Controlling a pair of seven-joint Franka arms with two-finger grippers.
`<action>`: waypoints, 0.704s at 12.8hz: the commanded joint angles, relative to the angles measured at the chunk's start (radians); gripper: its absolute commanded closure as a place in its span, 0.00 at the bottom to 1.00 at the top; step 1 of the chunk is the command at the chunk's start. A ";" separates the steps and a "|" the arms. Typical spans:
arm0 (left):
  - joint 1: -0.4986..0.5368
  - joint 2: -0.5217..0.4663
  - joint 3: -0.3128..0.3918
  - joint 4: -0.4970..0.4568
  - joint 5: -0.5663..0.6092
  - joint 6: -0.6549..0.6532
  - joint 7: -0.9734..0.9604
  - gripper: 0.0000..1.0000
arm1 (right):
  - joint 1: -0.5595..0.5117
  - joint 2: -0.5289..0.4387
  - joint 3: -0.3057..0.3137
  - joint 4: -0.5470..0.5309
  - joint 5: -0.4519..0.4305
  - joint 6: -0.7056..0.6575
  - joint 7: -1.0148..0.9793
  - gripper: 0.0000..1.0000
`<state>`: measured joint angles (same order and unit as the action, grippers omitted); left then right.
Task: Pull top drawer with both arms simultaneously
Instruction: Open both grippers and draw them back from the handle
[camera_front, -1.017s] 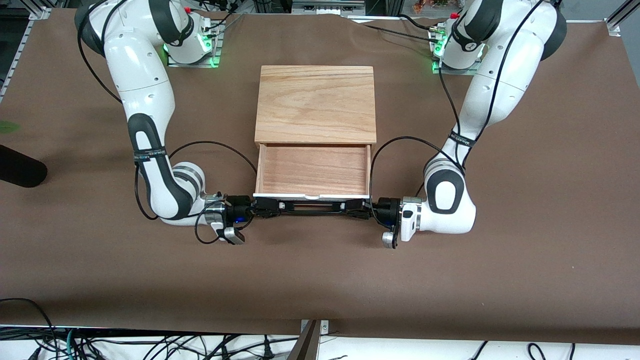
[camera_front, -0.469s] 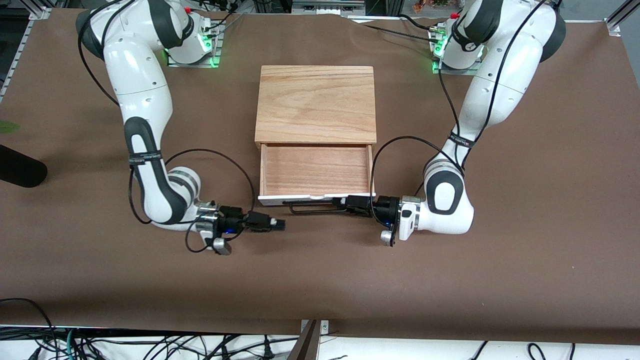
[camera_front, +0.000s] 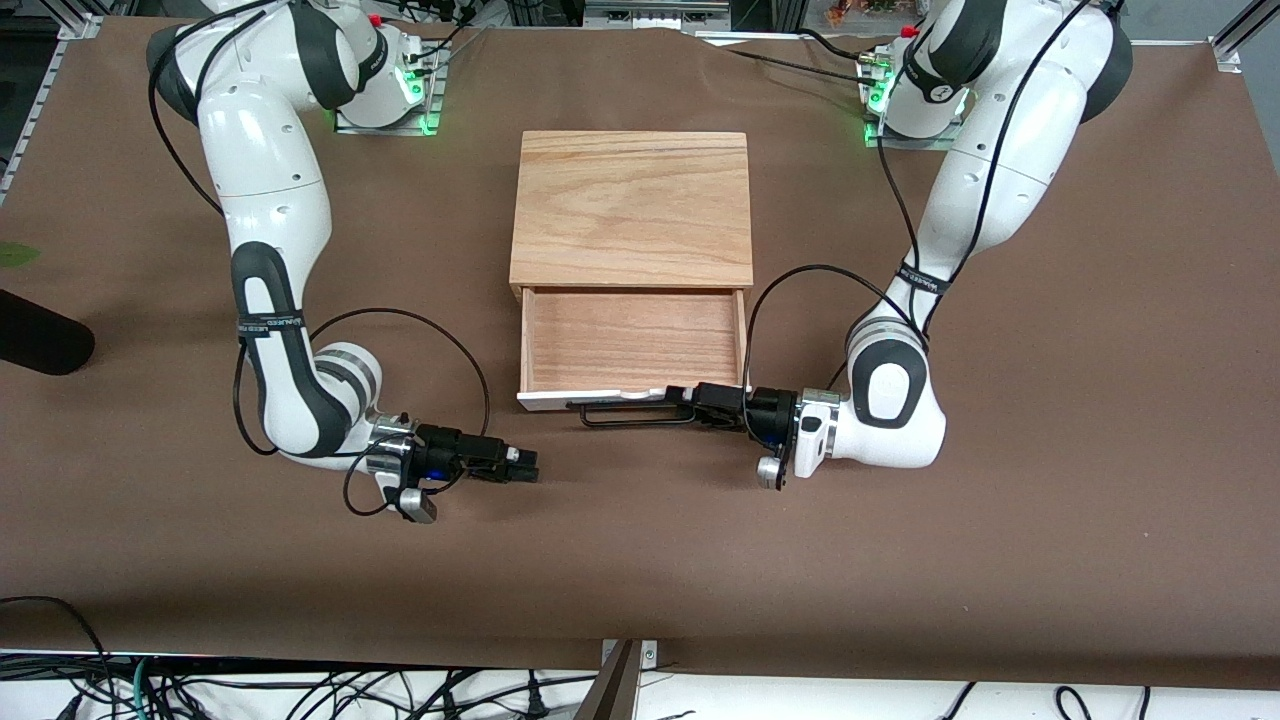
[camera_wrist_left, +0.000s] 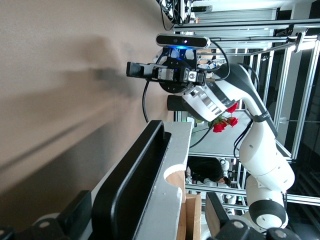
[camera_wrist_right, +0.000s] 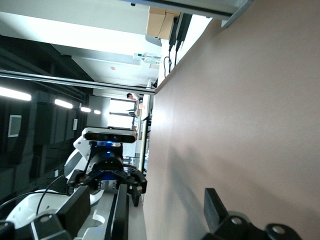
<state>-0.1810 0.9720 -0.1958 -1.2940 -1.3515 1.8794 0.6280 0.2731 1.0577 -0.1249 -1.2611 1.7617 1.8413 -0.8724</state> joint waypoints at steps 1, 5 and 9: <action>0.014 -0.068 0.003 -0.027 0.119 -0.019 -0.091 0.00 | 0.026 -0.004 -0.065 0.025 -0.034 0.010 0.009 0.00; 0.017 -0.134 0.019 -0.022 0.263 -0.019 -0.203 0.00 | 0.041 -0.012 -0.142 0.084 -0.164 0.012 0.058 0.00; 0.025 -0.205 0.022 -0.016 0.441 -0.020 -0.326 0.00 | 0.044 -0.016 -0.226 0.107 -0.287 0.013 0.059 0.00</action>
<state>-0.1574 0.8246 -0.1809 -1.2862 -0.9829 1.8715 0.3522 0.3064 1.0513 -0.3151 -1.1649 1.5321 1.8431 -0.8285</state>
